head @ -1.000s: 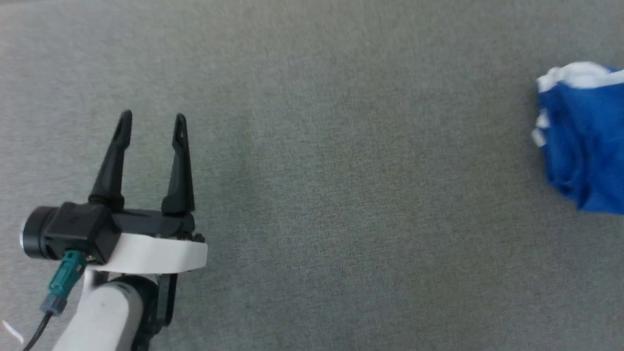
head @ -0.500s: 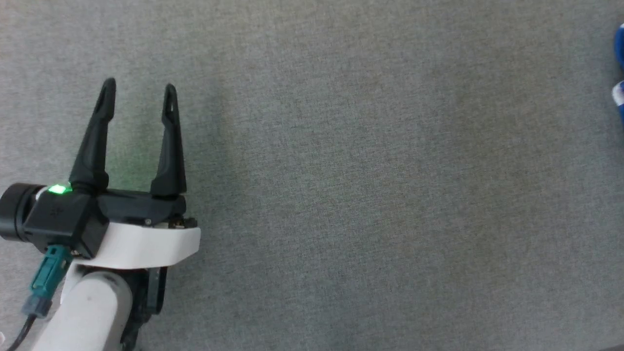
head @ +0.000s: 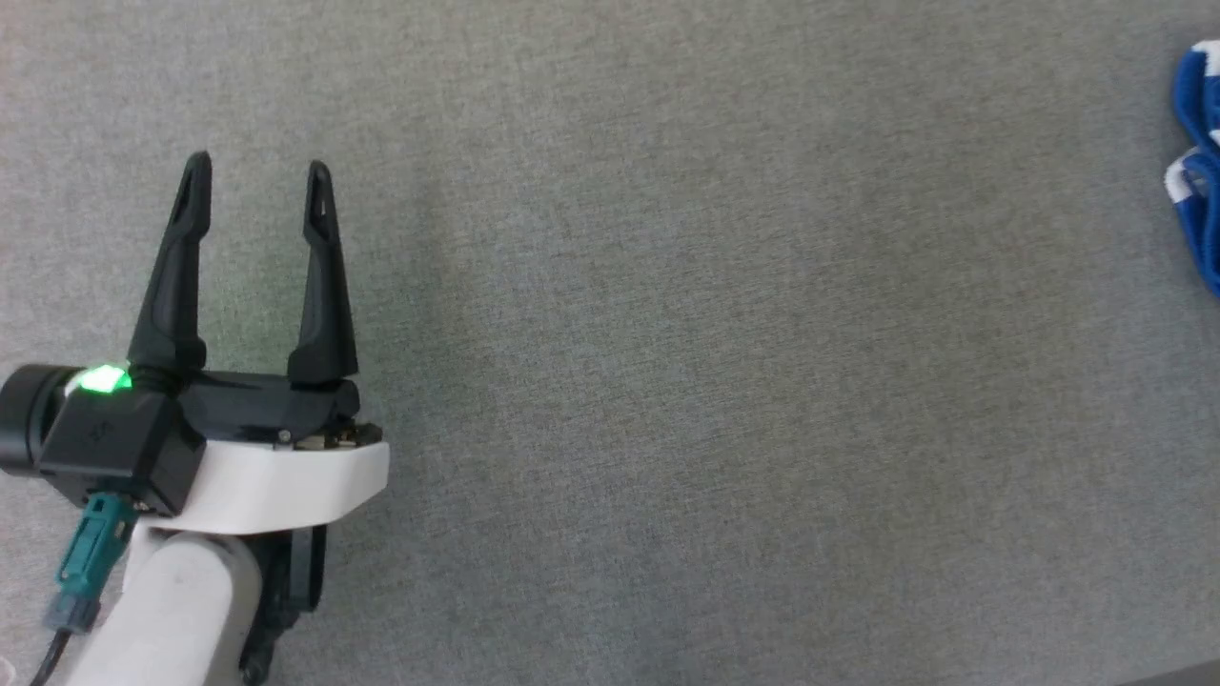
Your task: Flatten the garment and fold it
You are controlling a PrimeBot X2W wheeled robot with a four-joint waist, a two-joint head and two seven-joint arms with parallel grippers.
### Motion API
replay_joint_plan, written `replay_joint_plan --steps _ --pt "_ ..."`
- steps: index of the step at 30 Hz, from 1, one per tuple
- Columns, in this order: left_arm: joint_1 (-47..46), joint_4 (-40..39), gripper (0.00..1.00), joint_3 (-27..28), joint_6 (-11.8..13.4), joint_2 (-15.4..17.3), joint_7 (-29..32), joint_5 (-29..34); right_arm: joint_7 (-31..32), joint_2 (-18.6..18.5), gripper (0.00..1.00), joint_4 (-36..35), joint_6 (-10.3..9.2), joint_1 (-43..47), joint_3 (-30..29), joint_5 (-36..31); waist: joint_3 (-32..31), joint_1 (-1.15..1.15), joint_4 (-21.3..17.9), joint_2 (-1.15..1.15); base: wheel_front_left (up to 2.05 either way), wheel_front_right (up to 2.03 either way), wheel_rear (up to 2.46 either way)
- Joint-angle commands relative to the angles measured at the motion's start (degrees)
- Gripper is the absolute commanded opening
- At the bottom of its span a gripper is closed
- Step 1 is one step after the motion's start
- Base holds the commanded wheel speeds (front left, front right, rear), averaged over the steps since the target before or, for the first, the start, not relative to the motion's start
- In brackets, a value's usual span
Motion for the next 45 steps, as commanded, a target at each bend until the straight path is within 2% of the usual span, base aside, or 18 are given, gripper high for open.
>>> replay_joint_plan --steps 1,4,9,14,21,28,35,45 --pt "0.6 0.4 1.0 0.1 -0.1 -0.4 -0.7 -0.5 -1.3 0.7 1.0 0.3 -0.11 -1.1 -0.4 0.0 -1.3 0.0 -0.4 0.0 0.0 0.0 0.0" --pt "1.3 1.4 1.0 0.3 0.5 -1.1 -1.4 -0.8 -5.4 2.4 1.0 0.1 -0.11 -0.6 -2.4 0.2 -3.1 0.0 -0.4 0.0 0.0 0.0 0.0" --pt "3.1 3.1 1.0 1.0 1.0 -2.7 -3.3 -2.2 -11.4 7.5 1.0 -3.5 -0.11 4.2 -4.8 -0.7 -7.1 0.0 -0.4 0.0 0.0 0.0 0.0" --pt "5.6 5.0 1.0 1.7 0.9 -4.2 -4.6 -3.0 -16.2 15.3 1.0 -8.1 -0.11 11.9 -6.9 -2.7 -11.8 0.0 -0.2 0.0 0.0 0.0 0.0" --pt "10.1 8.0 1.0 2.1 -0.1 -6.2 -5.2 -4.2 -21.5 28.1 1.0 -15.6 -0.11 22.1 -9.7 -6.5 -19.4 0.0 0.9 0.0 0.0 0.0 0.0" --pt "14.0 10.5 1.0 2.7 -0.5 -7.7 -5.3 -3.7 -24.8 37.0 1.0 -22.1 -0.11 29.1 -10.7 -9.5 -25.4 0.0 2.2 0.0 0.0 0.0 0.0" --pt "16.1 13.4 1.0 2.6 -2.3 -9.5 -5.3 -2.4 -27.1 40.4 1.0 -24.7 -0.11 33.7 -10.2 -10.8 -29.2 0.0 3.5 0.0 0.0 0.0 0.0" --pt "19.7 17.3 1.0 4.8 -4.6 -13.0 -5.3 0.5 -31.4 41.3 1.0 -20.3 -0.11 36.0 -9.4 -10.5 -33.1 0.0 5.3 0.0 0.0 0.0 0.0"
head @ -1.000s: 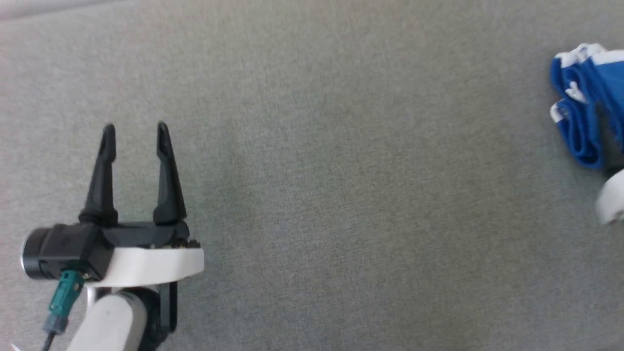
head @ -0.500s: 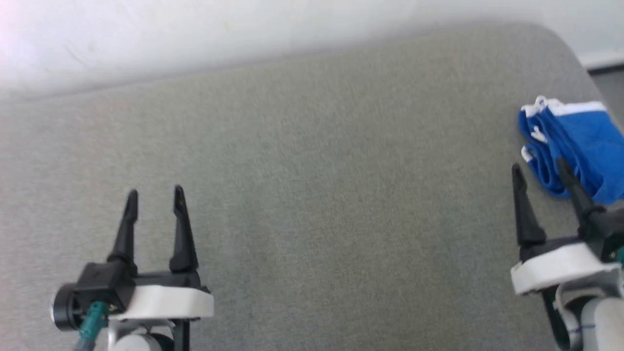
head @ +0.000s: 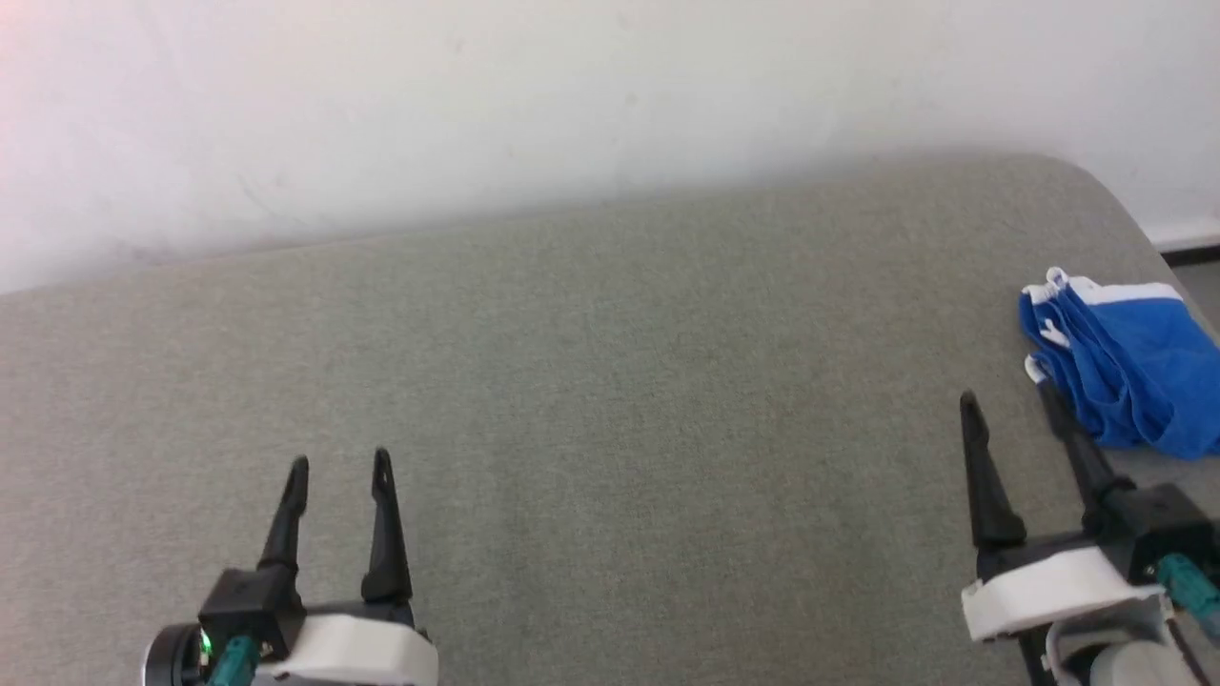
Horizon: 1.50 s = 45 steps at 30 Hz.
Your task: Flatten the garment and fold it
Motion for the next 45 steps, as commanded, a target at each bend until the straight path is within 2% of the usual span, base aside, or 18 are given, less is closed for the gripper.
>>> replay_joint_plan --steps 1,9,19,24,25,45 --pt "0.9 0.4 1.0 0.3 -0.6 -0.2 -0.3 0.5 -0.5 0.2 1.0 0.6 -0.1 1.0 0.0 0.5 -1.5 0.0 1.2 -0.01 0.0 0.0 0.0" --pt "3.8 2.5 1.0 2.2 -3.5 -3.4 -0.3 2.7 -2.7 0.2 1.0 5.8 -0.1 3.2 -0.3 2.0 -2.8 0.0 2.3 -0.01 0.0 0.0 0.0" --pt "4.8 2.8 1.0 5.2 -6.3 -6.5 -0.3 5.2 -3.4 0.2 1.0 6.9 -0.1 3.2 -0.4 2.3 -2.0 0.0 2.4 -0.01 0.0 0.0 0.0" --pt "4.5 2.6 1.0 7.4 -6.7 -7.8 -0.3 5.2 -3.5 0.2 1.0 6.5 -0.1 3.0 -0.6 2.1 -1.6 0.0 2.5 -0.01 0.0 0.0 0.0" --pt "4.3 2.6 0.0 7.4 -6.5 -7.8 0.0 4.8 -2.9 0.1 0.0 6.6 0.0 2.9 -0.4 2.2 -1.6 0.0 2.5 -0.01 0.0 0.0 0.0" --pt "3.3 2.7 0.0 7.9 -7.5 -8.0 1.9 6.2 -1.0 0.1 0.0 5.7 0.0 2.5 0.2 1.8 -1.8 0.01 2.8 -0.01 0.0 0.0 0.0"
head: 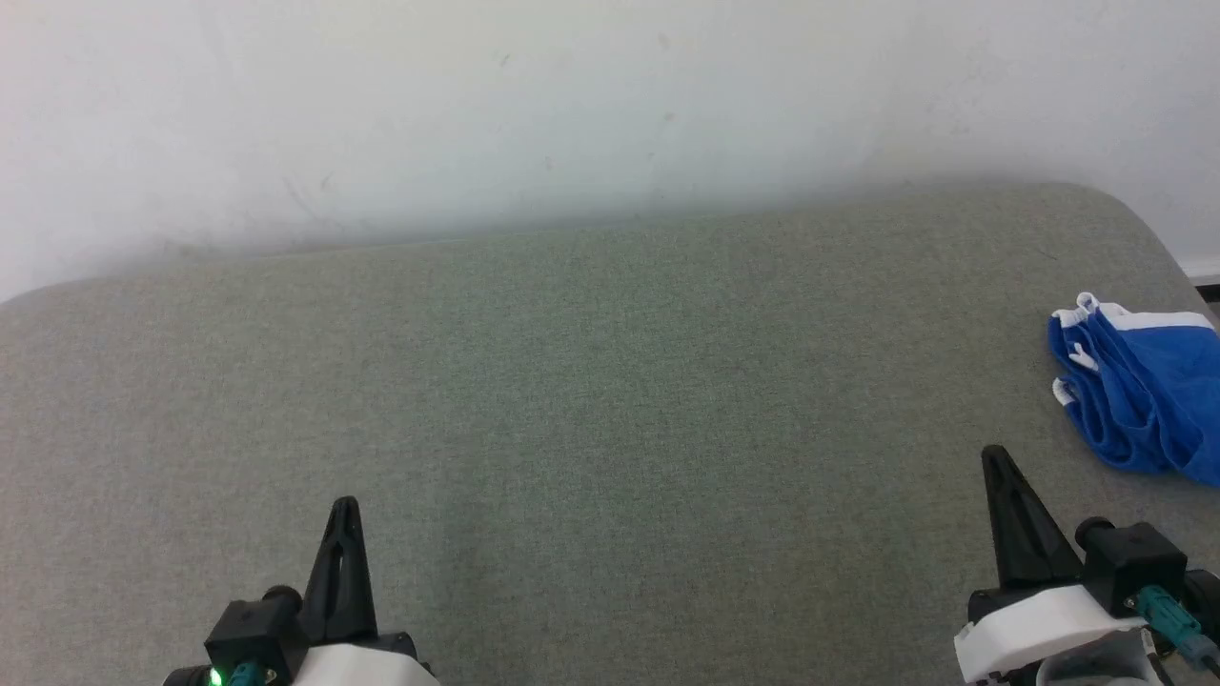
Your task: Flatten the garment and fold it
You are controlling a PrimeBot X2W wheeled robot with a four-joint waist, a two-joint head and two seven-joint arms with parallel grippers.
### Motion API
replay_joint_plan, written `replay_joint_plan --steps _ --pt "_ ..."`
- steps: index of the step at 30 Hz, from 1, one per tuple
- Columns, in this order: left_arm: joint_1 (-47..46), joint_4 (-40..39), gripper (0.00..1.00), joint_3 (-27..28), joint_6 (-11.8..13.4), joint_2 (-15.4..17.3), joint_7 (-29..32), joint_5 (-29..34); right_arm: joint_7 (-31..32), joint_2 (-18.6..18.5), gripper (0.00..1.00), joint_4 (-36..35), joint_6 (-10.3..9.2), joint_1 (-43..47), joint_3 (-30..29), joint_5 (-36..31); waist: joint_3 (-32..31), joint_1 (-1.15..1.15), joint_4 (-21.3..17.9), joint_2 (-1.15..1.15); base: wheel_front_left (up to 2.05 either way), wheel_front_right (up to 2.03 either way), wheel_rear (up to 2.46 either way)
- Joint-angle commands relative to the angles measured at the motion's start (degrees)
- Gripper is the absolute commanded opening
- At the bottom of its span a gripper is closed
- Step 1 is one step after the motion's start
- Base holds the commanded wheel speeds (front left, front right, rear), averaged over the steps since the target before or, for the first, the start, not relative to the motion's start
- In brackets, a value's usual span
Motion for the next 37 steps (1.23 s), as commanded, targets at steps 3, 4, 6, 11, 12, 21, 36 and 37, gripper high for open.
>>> replay_joint_plan --steps 3,4,6,11,12,21,36,37 --pt "-1.1 0.1 0.0 0.4 -0.7 -0.3 0.6 1.2 0.6 0.0 0.0 -0.5 -0.02 -0.4 0.2 -0.2 0.0 0.0 0.1 0.0 0.0 0.0 0.0" --pt "-1.2 0.1 0.0 0.4 -0.8 -0.3 0.7 1.3 0.7 0.0 0.0 -0.6 -0.02 -0.4 0.2 -0.2 0.0 0.0 0.1 0.0 0.0 0.0 0.0" --pt "-1.3 0.1 0.0 0.5 -0.9 -0.3 0.9 1.5 0.9 0.0 0.0 -0.7 -0.02 -0.4 0.3 -0.2 -0.1 0.0 0.1 0.0 0.0 0.0 0.0" --pt "-1.6 0.1 0.0 0.7 -1.3 -0.4 1.5 2.1 1.5 0.0 0.0 -1.0 -0.02 -0.6 0.4 -0.4 -0.1 0.0 0.3 0.0 0.0 0.0 0.0" --pt "-1.7 0.2 0.0 0.7 -1.3 -0.4 1.6 2.2 1.6 0.0 0.0 -1.0 -0.02 -0.6 0.5 -0.4 -0.1 0.0 0.3 0.0 0.0 0.0 0.0" --pt "-2.3 0.2 0.0 1.1 -1.9 -0.6 2.7 3.1 2.6 0.1 0.0 -1.6 -0.03 -0.8 0.7 -0.6 -0.2 0.0 0.5 0.0 0.0 0.0 0.0" --pt "-3.3 0.3 0.0 1.7 -3.0 -0.9 4.4 4.7 4.3 0.1 0.0 -2.4 -0.04 -1.1 1.2 -0.9 -0.4 0.0 0.8 0.0 0.0 0.0 0.0" --pt "-3.3 0.3 0.0 1.7 -3.0 -0.9 4.6 4.8 4.4 0.1 0.0 -2.5 -0.05 -1.1 1.2 -0.9 -0.4 0.0 0.8 0.0 0.0 0.0 0.0"
